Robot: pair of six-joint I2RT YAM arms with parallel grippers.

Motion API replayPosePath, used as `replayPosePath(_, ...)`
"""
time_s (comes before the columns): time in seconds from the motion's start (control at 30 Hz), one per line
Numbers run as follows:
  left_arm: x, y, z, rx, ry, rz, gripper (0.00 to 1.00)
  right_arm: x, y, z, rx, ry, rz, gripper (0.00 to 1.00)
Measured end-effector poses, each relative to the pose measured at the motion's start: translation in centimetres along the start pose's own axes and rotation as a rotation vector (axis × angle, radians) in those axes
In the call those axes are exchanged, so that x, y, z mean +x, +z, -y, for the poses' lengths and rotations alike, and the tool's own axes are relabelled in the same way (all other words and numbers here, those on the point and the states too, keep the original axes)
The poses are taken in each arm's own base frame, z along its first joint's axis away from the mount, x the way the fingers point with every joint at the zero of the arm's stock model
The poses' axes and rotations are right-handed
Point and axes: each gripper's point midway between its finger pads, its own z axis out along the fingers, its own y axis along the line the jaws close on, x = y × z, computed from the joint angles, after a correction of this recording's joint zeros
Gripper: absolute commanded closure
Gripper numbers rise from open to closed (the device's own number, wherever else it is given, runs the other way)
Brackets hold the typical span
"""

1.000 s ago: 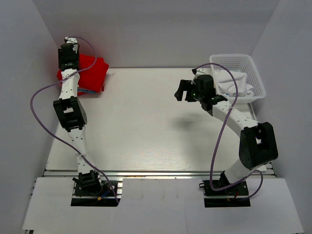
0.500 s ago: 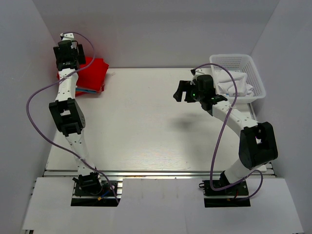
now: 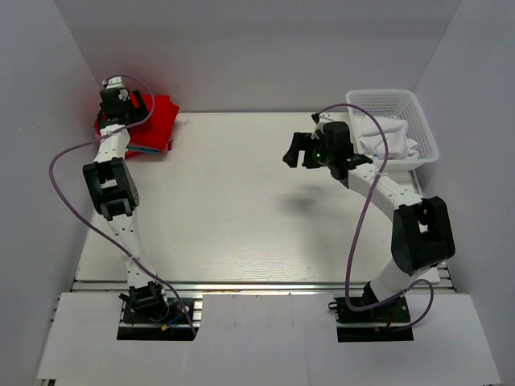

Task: Fold and stack the t-shirts
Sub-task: Smooth out wrinkles on the folded tshirt

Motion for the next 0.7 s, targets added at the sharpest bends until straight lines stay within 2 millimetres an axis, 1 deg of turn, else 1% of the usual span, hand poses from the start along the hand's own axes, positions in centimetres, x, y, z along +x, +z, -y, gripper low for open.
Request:
replayPosePath(0.1, 2.8, 1.9, -2.6, -0.004, -0.107, -0.037, 0.00, 0.4, 0.7, 0.0, -0.009, 0.005, -0.026, 0.10)
replayPosePath(0.13, 3.7, 2.6, -3.9, 0.003, -0.156, -0.046, 0.00, 0.6, 0.8, 0.0, -0.011, 0.007, -0.035, 0.10)
replayPosePath(0.17, 4.1, 2.8, -4.4, 0.008, -0.180, -0.049, 0.00, 0.8, 0.9, 0.0, -0.013, 0.008, -0.042, 0.10)
replayPosePath(0.23, 4.0, 3.1, -5.9, 0.050, -0.256, -0.033, 0.00, 1.1, 0.9, 0.1, -0.012, 0.012, -0.054, 0.10)
replayPosePath(0.33, 3.0, 2.7, -7.3, 0.117, -0.345, -0.008, 0.00, 1.3, 0.9, 0.1, -0.009, 0.013, -0.062, 0.10)
replayPosePath(0.43, 2.6, 2.3, -7.1, 0.176, -0.367, -0.005, 0.00, 1.4, 0.8, 0.1, -0.008, 0.014, -0.065, 0.10)
replayPosePath(0.57, 3.0, 2.1, -6.6, 0.207, -0.354, 0.001, 0.00, 1.4, 0.8, 0.1, -0.009, 0.013, -0.065, 0.10)
replayPosePath(0.63, 3.4, 1.5, -6.4, 0.211, -0.342, 0.005, 0.00, 1.4, 0.8, 0.1, -0.012, 0.011, -0.066, 0.10)
replayPosePath(0.7, 3.2, 0.6, -5.9, 0.219, -0.328, 0.009, 0.00, 1.4, 0.8, 0.0, -0.019, 0.010, -0.067, 0.10)
